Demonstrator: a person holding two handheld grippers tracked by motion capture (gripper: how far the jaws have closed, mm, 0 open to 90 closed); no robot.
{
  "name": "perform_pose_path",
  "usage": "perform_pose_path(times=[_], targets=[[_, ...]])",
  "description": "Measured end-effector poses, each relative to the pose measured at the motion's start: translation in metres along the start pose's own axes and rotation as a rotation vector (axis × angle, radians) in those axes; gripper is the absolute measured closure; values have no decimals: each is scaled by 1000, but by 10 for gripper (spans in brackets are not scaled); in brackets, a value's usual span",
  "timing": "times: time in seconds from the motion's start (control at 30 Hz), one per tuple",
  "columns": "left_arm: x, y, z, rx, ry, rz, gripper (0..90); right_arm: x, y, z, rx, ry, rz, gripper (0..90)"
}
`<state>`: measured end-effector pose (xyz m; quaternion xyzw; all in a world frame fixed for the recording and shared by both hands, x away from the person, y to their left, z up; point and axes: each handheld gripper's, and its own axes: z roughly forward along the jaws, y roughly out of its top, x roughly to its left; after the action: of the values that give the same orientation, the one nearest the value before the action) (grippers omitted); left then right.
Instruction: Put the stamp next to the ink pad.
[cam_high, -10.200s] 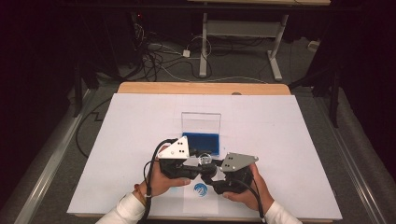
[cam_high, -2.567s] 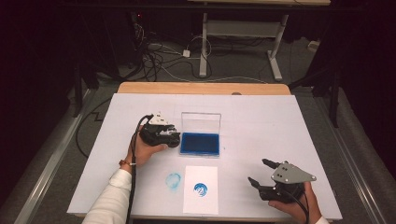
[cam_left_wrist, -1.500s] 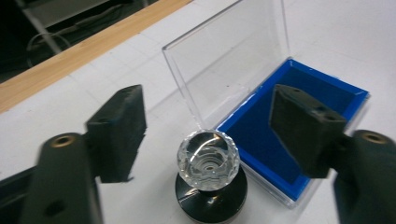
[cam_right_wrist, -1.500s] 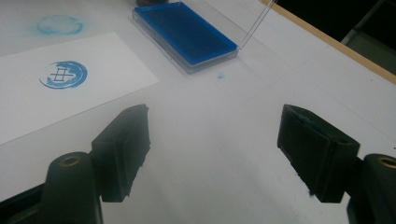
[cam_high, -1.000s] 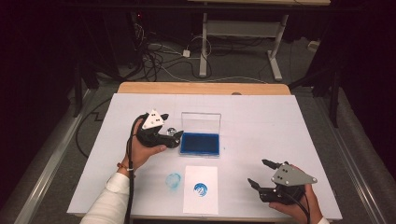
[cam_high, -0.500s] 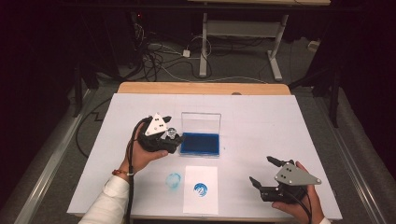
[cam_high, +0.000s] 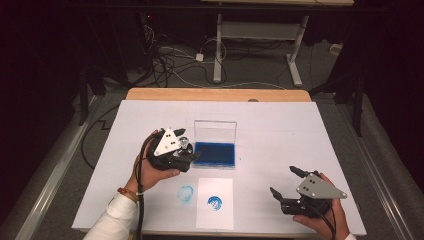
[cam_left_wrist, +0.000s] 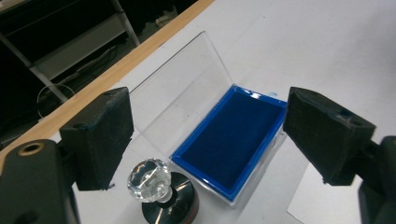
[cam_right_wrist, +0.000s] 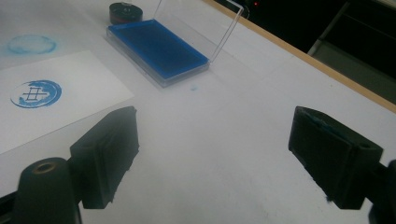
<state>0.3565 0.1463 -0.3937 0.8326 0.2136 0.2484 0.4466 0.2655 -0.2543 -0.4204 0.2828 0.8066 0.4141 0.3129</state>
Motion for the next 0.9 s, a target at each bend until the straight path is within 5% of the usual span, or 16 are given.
perform_pose_path(times=[0.9], targets=[[-21, -16, -30, -15, 32, 68, 157, -4, -1, -3, 8, -44, 10, 175]])
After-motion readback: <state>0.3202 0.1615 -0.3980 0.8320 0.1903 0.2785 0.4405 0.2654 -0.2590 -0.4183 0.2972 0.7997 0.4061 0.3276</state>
